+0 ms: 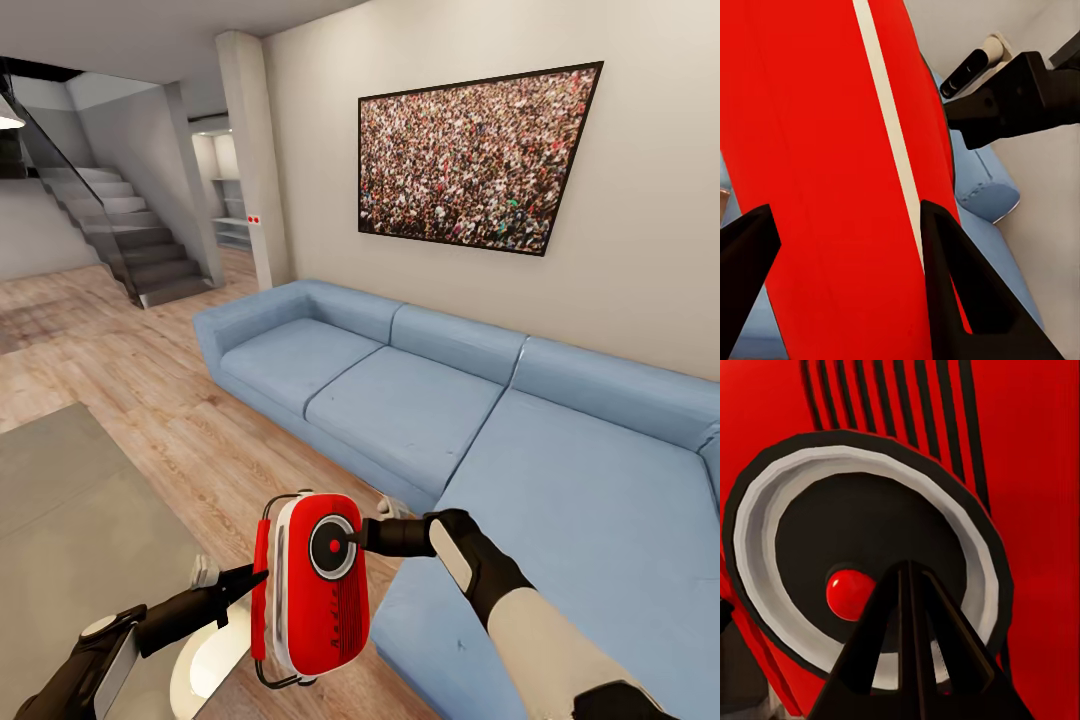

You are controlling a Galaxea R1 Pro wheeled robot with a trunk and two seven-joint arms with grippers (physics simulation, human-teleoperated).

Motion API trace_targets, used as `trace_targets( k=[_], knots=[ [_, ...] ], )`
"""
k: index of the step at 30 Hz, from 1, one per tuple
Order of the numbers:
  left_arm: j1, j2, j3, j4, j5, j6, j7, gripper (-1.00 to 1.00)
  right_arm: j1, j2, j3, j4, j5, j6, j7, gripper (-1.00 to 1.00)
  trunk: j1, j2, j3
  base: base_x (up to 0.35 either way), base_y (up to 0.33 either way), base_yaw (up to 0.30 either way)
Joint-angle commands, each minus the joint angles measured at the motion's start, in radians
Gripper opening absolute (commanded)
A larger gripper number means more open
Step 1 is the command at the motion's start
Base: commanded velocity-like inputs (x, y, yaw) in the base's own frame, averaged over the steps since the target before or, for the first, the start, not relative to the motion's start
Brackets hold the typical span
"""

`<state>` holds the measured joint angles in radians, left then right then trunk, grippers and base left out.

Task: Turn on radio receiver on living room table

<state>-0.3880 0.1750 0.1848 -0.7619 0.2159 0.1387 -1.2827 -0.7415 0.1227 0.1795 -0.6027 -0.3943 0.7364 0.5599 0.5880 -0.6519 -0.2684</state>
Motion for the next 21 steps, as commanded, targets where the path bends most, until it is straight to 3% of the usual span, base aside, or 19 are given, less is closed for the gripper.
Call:
trace_targets(
  k=[1,7,11,21],
  knots=[
    [0.000,0.000,0.001,-0.001,0.001,-0.002,0.002,-1.00,-0.001,0.000,0.000,0.002,0.000,0.000,0.000,-1.00,0.000,0.000,0.000,0.000,0.000,0.000],
    [0.000,-0.008,-0.002,-0.001,0.000,-0.002,0.008,-1.00,-0.003,0.000,-0.001,0.006,0.000,-0.014,0.000,-1.00,0.000,0.000,0.000,0.000,0.000,0.000],
    [0.000,-0.031,-0.003,0.000,0.003,-0.002,0.049,-1.00,-0.004,0.000,-0.001,0.006,0.000,-0.022,0.001,-1.00,0.000,0.000,0.000,0.000,0.000,0.000],
    [0.000,-0.051,-0.005,0.000,0.004,0.001,0.123,-1.00,-0.004,0.000,0.000,0.006,0.000,-0.023,0.002,-1.00,0.000,0.000,0.000,0.000,0.000,0.000]
  ],
)
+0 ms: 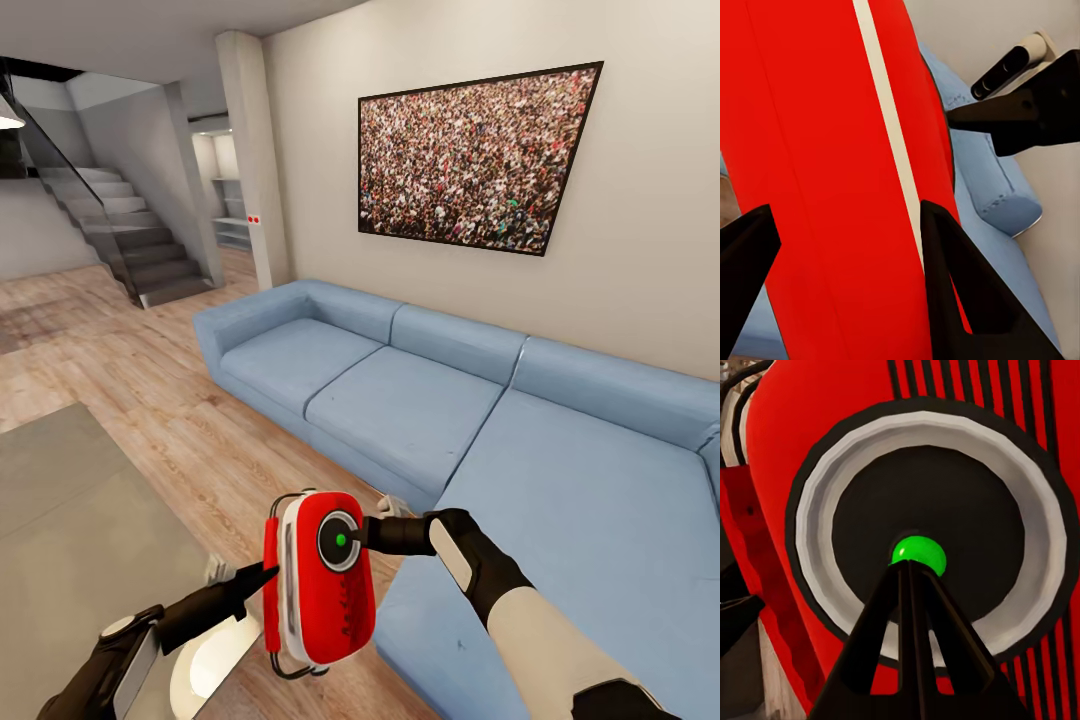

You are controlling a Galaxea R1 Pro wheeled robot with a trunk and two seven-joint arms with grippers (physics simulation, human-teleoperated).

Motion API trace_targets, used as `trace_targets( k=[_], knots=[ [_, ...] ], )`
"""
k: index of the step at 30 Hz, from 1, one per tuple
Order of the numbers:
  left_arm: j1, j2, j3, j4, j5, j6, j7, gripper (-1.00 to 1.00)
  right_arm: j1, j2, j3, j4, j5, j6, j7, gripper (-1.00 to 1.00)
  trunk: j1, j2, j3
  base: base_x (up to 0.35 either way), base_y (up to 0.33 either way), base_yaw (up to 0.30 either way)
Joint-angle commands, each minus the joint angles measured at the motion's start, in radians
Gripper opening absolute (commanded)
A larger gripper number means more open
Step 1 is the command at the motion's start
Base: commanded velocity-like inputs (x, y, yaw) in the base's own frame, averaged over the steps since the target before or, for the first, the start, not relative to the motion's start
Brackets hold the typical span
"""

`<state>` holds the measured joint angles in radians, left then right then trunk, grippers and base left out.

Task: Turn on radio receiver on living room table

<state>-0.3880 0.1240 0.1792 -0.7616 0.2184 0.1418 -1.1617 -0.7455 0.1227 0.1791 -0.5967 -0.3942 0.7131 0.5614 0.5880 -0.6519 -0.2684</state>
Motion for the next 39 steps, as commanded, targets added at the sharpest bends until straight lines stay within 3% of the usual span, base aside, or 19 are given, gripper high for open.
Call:
trace_targets(
  k=[1,11,15,17,18,22,26,30,32,35,38,39],
  knots=[
    [0.000,-0.001,0.001,-0.001,0.002,-0.001,0.004,-1.00,0.000,0.000,0.000,0.000,0.000,0.000,0.000,-1.00,0.000,0.000,0.000,0.000,0.000,0.000],
    [0.000,-0.001,0.002,-0.001,0.001,-0.001,0.006,-1.00,0.001,-0.001,0.000,0.000,0.005,-0.016,-0.004,-1.00,0.000,0.000,0.000,0.000,0.000,0.000],
    [0.000,-0.001,0.002,0.004,-0.004,-0.002,0.027,-1.00,0.000,-0.003,-0.001,0.000,0.046,-0.071,-0.066,-1.00,0.000,0.000,0.000,0.000,0.000,0.000],
    [0.000,-0.001,0.000,0.008,-0.004,-0.002,0.094,-1.00,0.000,-0.004,-0.001,0.000,0.059,-0.078,-0.103,-1.00,0.000,0.000,0.000,0.000,0.000,0.000],
    [0.000,-0.002,-0.001,0.010,-0.003,-0.002,0.174,-1.00,0.000,-0.004,-0.001,0.000,0.064,-0.081,-0.124,-1.00,0.000,0.000,0.000,0.000,0.000,0.000],
    [0.000,-0.023,-0.017,0.010,-0.001,-0.004,0.389,-1.00,0.000,-0.006,-0.001,-0.001,0.077,-0.100,-0.175,-1.00,0.000,0.000,0.000,0.000,0.000,0.000],
    [0.000,-0.030,-0.016,0.007,0.000,-0.007,0.441,-1.00,0.000,-0.007,0.000,-0.002,0.097,-0.111,-0.189,-1.00,0.000,0.000,0.000,0.000,0.000,0.000],
    [0.000,-0.025,-0.015,0.001,0.002,-0.004,0.484,-1.00,0.000,-0.007,0.003,-0.012,0.147,-0.156,-0.226,-1.00,0.000,0.000,0.000,0.000,0.000,0.000],
    [0.000,-0.024,-0.016,-0.003,0.004,0.000,0.549,-1.00,0.000,-0.007,0.003,-0.017,0.182,-0.213,-0.306,-1.00,0.000,0.000,0.000,0.000,0.000,0.000],
    [0.000,-0.027,-0.017,-0.023,0.003,0.021,0.618,-1.00,0.002,-0.008,0.003,-0.020,0.195,-0.249,-0.387,-1.00,0.000,0.000,0.000,0.000,0.000,0.000],
    [0.000,-0.027,-0.015,-0.055,0.004,0.099,0.693,-1.00,0.004,-0.011,0.002,-0.040,0.198,-0.275,-0.492,-1.00,0.000,0.000,0.000,0.000,0.000,0.000],
    [0.000,-0.028,-0.013,-0.076,0.005,0.126,0.726,-1.00,0.006,-0.014,0.002,-0.063,0.199,-0.287,-0.554,-1.00,0.000,0.000,0.000,0.000,0.000,0.000]
  ],
)
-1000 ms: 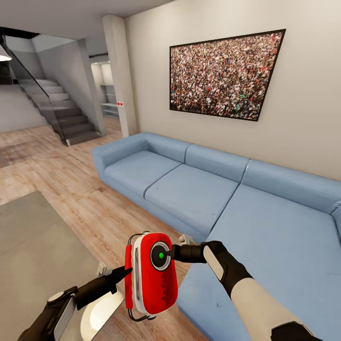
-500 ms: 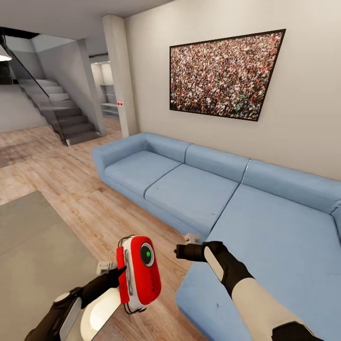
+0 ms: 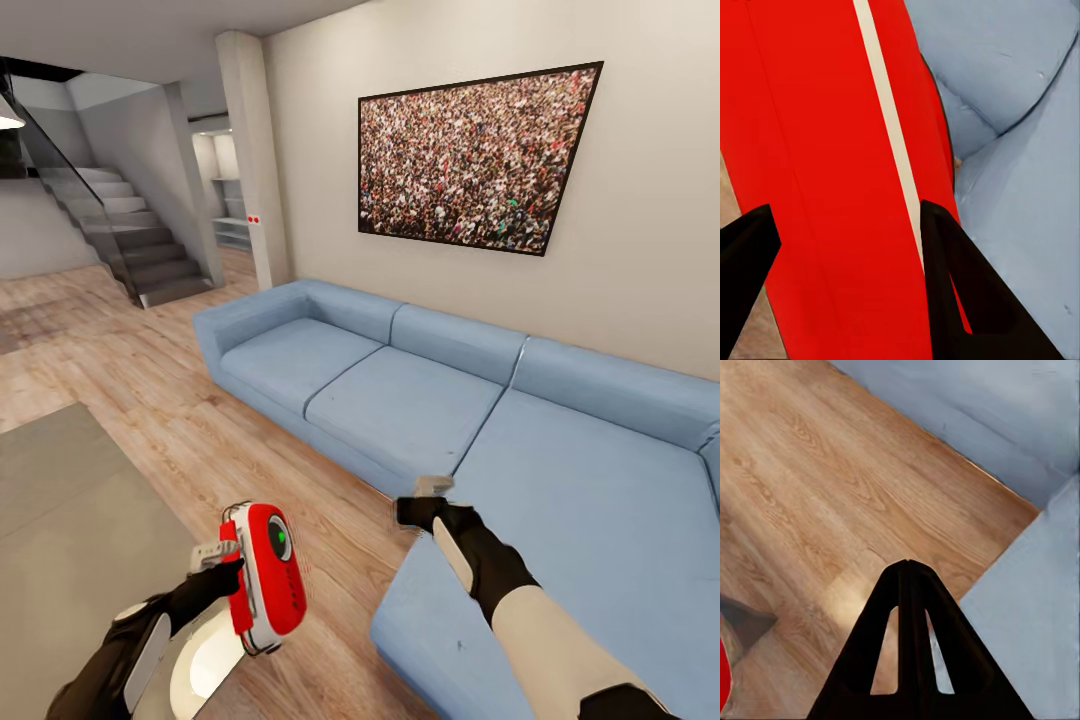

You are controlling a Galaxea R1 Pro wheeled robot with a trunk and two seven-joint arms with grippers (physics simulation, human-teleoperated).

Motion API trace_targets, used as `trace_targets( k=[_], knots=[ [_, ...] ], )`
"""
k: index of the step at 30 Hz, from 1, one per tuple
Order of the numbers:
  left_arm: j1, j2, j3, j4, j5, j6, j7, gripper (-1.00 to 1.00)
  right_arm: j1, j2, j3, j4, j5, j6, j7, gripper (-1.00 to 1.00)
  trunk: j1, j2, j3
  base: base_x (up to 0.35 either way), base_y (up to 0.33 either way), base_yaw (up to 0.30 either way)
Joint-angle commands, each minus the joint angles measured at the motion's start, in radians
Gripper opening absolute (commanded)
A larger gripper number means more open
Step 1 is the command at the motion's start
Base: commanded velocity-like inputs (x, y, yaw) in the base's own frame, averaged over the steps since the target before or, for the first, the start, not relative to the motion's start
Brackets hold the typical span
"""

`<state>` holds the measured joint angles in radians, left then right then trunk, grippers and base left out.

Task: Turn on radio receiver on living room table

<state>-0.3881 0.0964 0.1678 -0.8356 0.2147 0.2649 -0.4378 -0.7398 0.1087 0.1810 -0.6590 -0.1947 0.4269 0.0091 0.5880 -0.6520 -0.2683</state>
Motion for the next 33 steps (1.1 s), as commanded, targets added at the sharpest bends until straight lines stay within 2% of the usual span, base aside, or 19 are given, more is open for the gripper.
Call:
trace_targets(
  k=[1,3,4,6,8,12,17,21,22,23,25,27,30,31,33],
  knots=[
    [0.000,-0.002,-0.001,-0.015,0.008,0.014,0.016,-1.00,0.002,-0.002,0.000,-0.019,-0.001,-0.005,-0.042,-1.00,0.000,0.000,0.000,0.000,0.000,0.000],
    [0.000,-0.003,-0.001,-0.033,0.007,0.031,0.035,-1.00,0.007,-0.005,-0.001,-0.070,0.000,-0.010,-0.117,-1.00,0.000,0.000,0.000,0.000,0.000,0.000],
    [0.000,-0.004,0.000,-0.037,0.007,0.035,0.041,-1.00,0.015,-0.007,-0.001,-0.091,0.000,-0.011,-0.133,-1.00,0.000,0.000,0.000,0.000,0.000,0.000],
    [0.000,-0.003,0.000,-0.044,0.007,0.053,0.058,-1.00,0.045,-0.021,-0.001,-0.144,0.000,-0.012,-0.151,-1.00,0.000,0.000,0.000,0.000,0.000,0.000],
    [0.000,-0.001,0.000,-0.062,0.008,0.080,0.086,-1.00,0.100,-0.040,-0.001,-0.243,0.000,-0.009,-0.158,-1.00,0.000,0.000,0.000,0.000,0.000,0.000],
    [0.000,0.001,0.000,-0.086,0.007,0.095,0.117,-1.00,0.187,-0.051,-0.002,-0.384,0.000,0.006,-0.162,-1.00,0.000,0.000,0.000,0.000,0.000,0.000],
    [0.004,0.003,0.012,-0.116,0.008,0.097,0.149,-1.00,0.243,-0.054,-0.002,-0.415,-0.001,0.022,-0.162,-1.00,0.000,0.000,0.000,0.000,0.000,0.000],
    [0.007,0.004,0.058,-0.148,0.007,0.099,0.154,-1.00,0.269,-0.056,-0.002,-0.421,0.000,0.020,-0.162,-1.00,0.000,0.000,0.000,0.000,0.000,0.000],
    [0.010,0.003,0.076,-0.159,0.006,0.102,0.155,-1.00,0.276,-0.056,-0.002,-0.422,0.000,0.020,-0.161,-1.00,0.000,0.000,0.000,0.000,0.000,0.000],
    [0.028,0.000,0.110,-0.203,0.002,0.127,0.190,-1.00,0.287,-0.056,-0.002,-0.424,0.001,0.019,-0.163,-1.00,0.000,0.000,0.000,0.000,0.000,0.000],
    [0.031,-0.003,0.115,-0.210,0.003,0.156,0.214,-1.00,0.288,-0.056,-0.005,-0.426,0.011,0.018,-0.172,-1.00,0.000,0.000,0.000,0.000,0.000,0.000],
    [0.033,-0.005,0.117,-0.213,0.002,0.174,0.229,-1.00,0.289,-0.057,-0.017,-0.429,0.031,0.018,-0.236,-1.00,0.000,0.000,0.000,0.000,0.000,0.000],
    [0.035,-0.007,0.117,-0.214,0.002,0.186,0.276,-1.00,0.296,-0.058,-0.025,-0.443,0.036,0.017,-0.407,-1.00,0.000,0.000,0.000,0.000,0.000,0.000],
    [0.035,-0.008,0.117,-0.214,0.003,0.189,0.305,-1.00,0.298,-0.058,-0.026,-0.447,0.034,0.021,-0.445,-1.00,0.000,0.000,0.000,0.000,0.000,0.000],
    [0.035,-0.021,0.118,-0.214,0.005,0.193,0.407,-1.00,0.299,-0.058,-0.027,-0.450,0.033,0.024,-0.471,-1.00,0.000,0.000,0.000,0.000,0.000,0.000]
  ],
)
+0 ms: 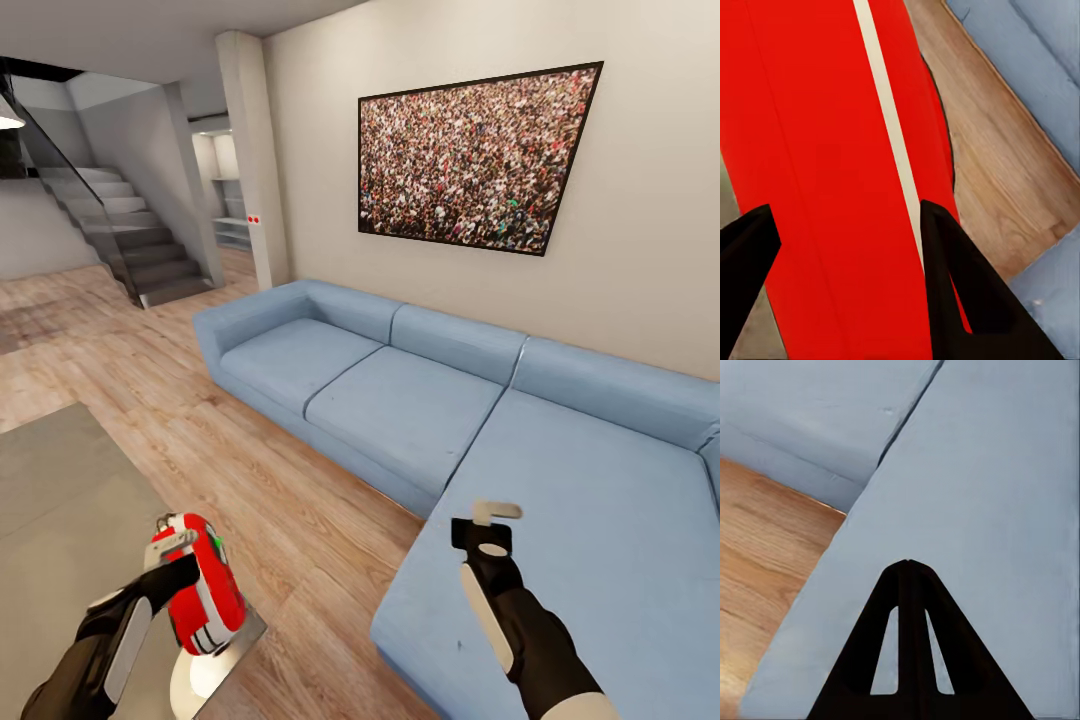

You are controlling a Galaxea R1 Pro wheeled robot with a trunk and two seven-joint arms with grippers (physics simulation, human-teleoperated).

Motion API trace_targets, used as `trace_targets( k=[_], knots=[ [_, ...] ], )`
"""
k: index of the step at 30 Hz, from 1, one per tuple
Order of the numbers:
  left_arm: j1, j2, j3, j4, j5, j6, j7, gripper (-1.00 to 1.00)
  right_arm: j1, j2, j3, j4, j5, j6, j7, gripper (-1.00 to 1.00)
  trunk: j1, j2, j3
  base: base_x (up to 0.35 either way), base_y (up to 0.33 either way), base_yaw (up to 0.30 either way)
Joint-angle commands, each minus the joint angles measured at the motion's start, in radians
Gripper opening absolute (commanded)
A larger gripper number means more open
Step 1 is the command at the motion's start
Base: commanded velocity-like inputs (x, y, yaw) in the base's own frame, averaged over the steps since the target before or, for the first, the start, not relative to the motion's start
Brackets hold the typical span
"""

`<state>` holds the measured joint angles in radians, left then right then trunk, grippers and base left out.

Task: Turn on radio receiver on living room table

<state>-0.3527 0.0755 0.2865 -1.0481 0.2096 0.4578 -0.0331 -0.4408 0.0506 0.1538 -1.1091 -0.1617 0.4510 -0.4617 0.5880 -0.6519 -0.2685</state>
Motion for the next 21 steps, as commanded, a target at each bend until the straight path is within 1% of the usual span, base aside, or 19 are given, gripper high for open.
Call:
trace_targets(
  k=[1,3,5,6,8,9,11,13,15,19,20,21],
  knots=[
    [0.000,-0.005,-0.001,-0.001,0.010,0.000,0.043,-1.00,0.000,0.000,0.000,-0.001,0.000,0.001,-0.005,-1.00,0.000,0.000,0.000,0.000,0.000,0.000],
    [0.000,-0.013,-0.001,-0.001,0.013,0.001,0.135,-1.00,0.000,0.001,0.001,-0.001,-0.001,0.001,-0.008,-1.00,0.000,0.000,0.000,0.000,0.000,0.000],
    [0.000,-0.015,-0.001,-0.001,0.015,0.003,0.172,-1.00,0.001,0.001,0.002,-0.001,-0.002,0.002,-0.009,-1.00,0.000,0.000,0.000,0.000,0.000,0.000],
    [-0.001,-0.015,-0.001,-0.002,0.016,0.008,0.181,-1.00,0.002,0.001,0.002,-0.001,-0.002,0.002,-0.009,-1.00,0.000,0.000,0.000,0.000,0.000,0.000],
    [-0.001,-0.009,0.001,-0.003,0.018,0.071,0.190,-1.00,0.002,0.000,0.003,-0.001,-0.002,0.003,-0.008,-1.00,0.000,0.000,0.000,0.000,0.000,0.000],
    [-0.001,-0.006,0.002,-0.003,0.027,0.125,0.189,-1.00,0.002,0.001,0.003,-0.001,-0.002,0.003,-0.004,-1.00,0.000,0.000,0.000,0.000,0.000,0.000],
    [-0.001,-0.003,0.003,-0.004,0.050,0.167,0.188,-1.00,0.002,0.000,0.003,-0.001,-0.002,0.003,0.007,-1.00,0.000,0.000,0.000,0.000,0.000,0.000],
    [-0.001,-0.002,0.003,-0.009,0.071,0.184,0.187,-1.00,0.002,0.000,0.003,-0.001,-0.002,0.004,0.021,-1.00,0.000,0.000,0.000,0.000,0.000,0.000],
    [-0.001,-0.003,0.002,-0.038,0.080,0.197,0.187,-1.00,0.002,0.000,0.003,-0.002,-0.002,0.005,0.030,-1.00,0.000,0.000,0.000,0.000,0.000,0.000],
    [-0.001,-0.006,0.001,-0.087,0.074,0.208,0.197,-1.00,0.002,0.000,0.003,-0.003,-0.002,0.012,0.033,-1.00,0.000,0.000,0.000,0.000,0.000,0.000],
    [-0.001,-0.009,0.000,-0.103,0.072,0.208,0.218,-1.00,0.002,0.000,0.003,-0.003,-0.002,0.014,0.034,-1.00,0.000,0.000,0.000,0.000,0.000,0.000],
    [0.000,-0.010,0.000,-0.107,0.072,0.202,0.264,-1.00,0.002,0.000,0.003,-0.003,-0.002,0.015,0.034,-1.00,0.000,0.000,0.000,0.000,0.000,0.000]
  ],
)
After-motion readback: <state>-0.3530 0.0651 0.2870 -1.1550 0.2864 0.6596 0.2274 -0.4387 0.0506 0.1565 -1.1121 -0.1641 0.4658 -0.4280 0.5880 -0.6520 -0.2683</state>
